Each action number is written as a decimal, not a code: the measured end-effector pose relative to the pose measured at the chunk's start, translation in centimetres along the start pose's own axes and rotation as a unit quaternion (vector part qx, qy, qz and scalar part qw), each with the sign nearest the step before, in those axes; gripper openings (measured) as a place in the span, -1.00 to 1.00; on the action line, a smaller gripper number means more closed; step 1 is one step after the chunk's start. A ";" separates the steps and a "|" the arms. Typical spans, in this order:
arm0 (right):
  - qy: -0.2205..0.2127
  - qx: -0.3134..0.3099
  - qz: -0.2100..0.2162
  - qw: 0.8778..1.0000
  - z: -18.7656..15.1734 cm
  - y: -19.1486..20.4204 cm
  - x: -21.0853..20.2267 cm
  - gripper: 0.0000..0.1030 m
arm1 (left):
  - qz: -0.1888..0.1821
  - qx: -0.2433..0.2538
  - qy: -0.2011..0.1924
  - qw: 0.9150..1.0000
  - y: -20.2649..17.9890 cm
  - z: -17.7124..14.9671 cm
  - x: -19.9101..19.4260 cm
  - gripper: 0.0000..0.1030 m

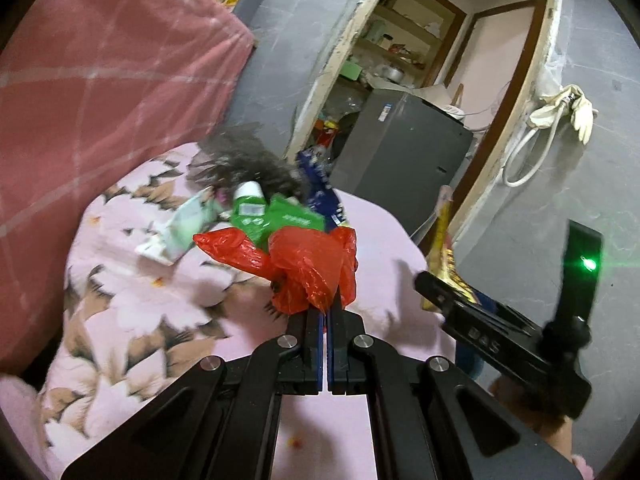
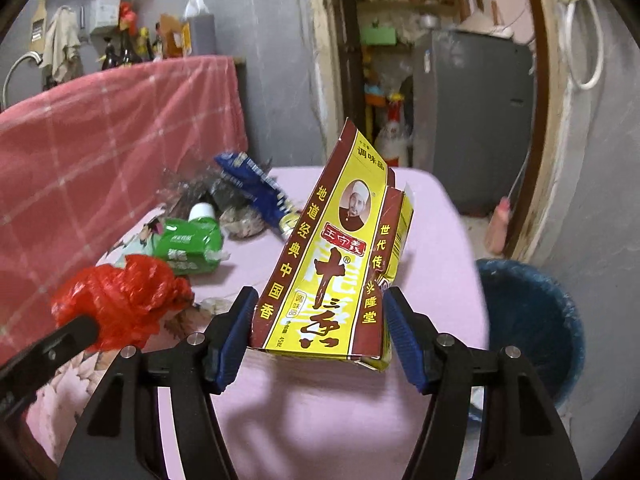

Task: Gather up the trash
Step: 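Lift the red bag with the left gripper while the right gripper carries the yellow box to the bin, then open the left gripper over the blue bin while the right gripper releases the yellow box into it, then move both grippers back over the table toward the remaining trash, then close the left gripper on the white-green packet while the right gripper grasps the blue snack bag, then carry the white packet with the left gripper while the right gripper carries the blue bag to the bin, then open the left gripper over the blue bin while the right gripper releases the blue bag into it, then move both grippers back over the table toward the remaining trash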

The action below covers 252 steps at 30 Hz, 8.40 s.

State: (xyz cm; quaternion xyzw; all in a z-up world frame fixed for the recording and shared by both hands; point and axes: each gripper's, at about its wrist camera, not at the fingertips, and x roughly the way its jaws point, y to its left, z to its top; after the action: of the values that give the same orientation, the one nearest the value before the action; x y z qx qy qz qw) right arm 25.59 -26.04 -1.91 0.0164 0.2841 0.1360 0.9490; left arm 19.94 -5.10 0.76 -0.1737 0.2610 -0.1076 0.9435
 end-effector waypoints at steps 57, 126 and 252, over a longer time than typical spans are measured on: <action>-0.004 0.072 -0.077 0.994 -5.7 -25.0 -0.8 0.26 | -0.060 0.121 0.100 0.986 -19.1 -5.5 20.9 -0.68; 0.088 -0.039 0.036 0.995 5.3 2.4 10.8 0.88 | 0.158 0.002 0.098 0.983 11.0 5.0 7.2 0.28; -0.028 0.109 -0.094 0.989 -3.8 -25.2 -4.4 -0.12 | -0.037 0.051 0.072 0.995 -20.6 -4.3 19.7 -0.16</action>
State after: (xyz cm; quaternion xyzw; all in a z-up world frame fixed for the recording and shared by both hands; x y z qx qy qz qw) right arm 26.26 -51.65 -5.48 0.0968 0.2706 0.0138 0.9577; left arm 31.89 -30.97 -3.72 -0.1267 0.3155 -0.1679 0.9253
